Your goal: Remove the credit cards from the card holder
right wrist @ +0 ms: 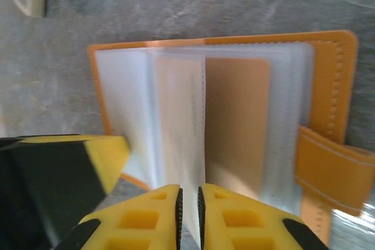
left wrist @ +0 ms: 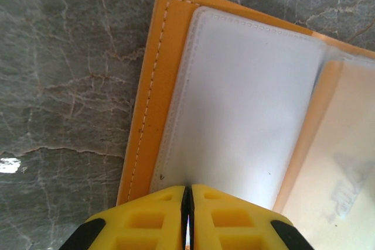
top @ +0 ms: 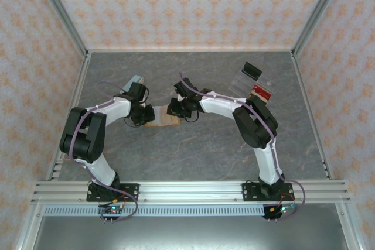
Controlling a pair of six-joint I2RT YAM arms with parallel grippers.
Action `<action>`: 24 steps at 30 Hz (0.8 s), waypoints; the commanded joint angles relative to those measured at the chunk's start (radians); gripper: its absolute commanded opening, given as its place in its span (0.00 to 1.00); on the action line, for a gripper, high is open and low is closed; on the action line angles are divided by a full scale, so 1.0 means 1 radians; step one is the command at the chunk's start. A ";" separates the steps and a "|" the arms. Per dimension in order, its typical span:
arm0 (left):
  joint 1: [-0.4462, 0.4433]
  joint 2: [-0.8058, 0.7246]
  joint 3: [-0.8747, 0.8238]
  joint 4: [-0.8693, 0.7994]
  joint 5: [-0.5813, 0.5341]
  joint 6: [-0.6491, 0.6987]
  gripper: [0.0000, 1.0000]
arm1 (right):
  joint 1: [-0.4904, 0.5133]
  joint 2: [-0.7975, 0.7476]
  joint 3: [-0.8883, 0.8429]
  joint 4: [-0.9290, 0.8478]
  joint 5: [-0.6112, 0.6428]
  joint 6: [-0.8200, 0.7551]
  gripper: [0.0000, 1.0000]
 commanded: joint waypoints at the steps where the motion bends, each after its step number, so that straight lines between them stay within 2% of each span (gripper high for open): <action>1: 0.007 0.031 -0.012 -0.012 -0.017 0.011 0.14 | -0.008 0.007 -0.023 0.130 -0.093 0.052 0.18; 12: 0.015 -0.096 -0.004 -0.069 -0.083 0.008 0.14 | -0.009 0.073 -0.002 0.294 -0.225 0.135 0.25; 24: 0.082 -0.174 -0.070 -0.083 -0.161 -0.015 0.15 | 0.010 0.150 0.096 0.320 -0.269 0.147 0.31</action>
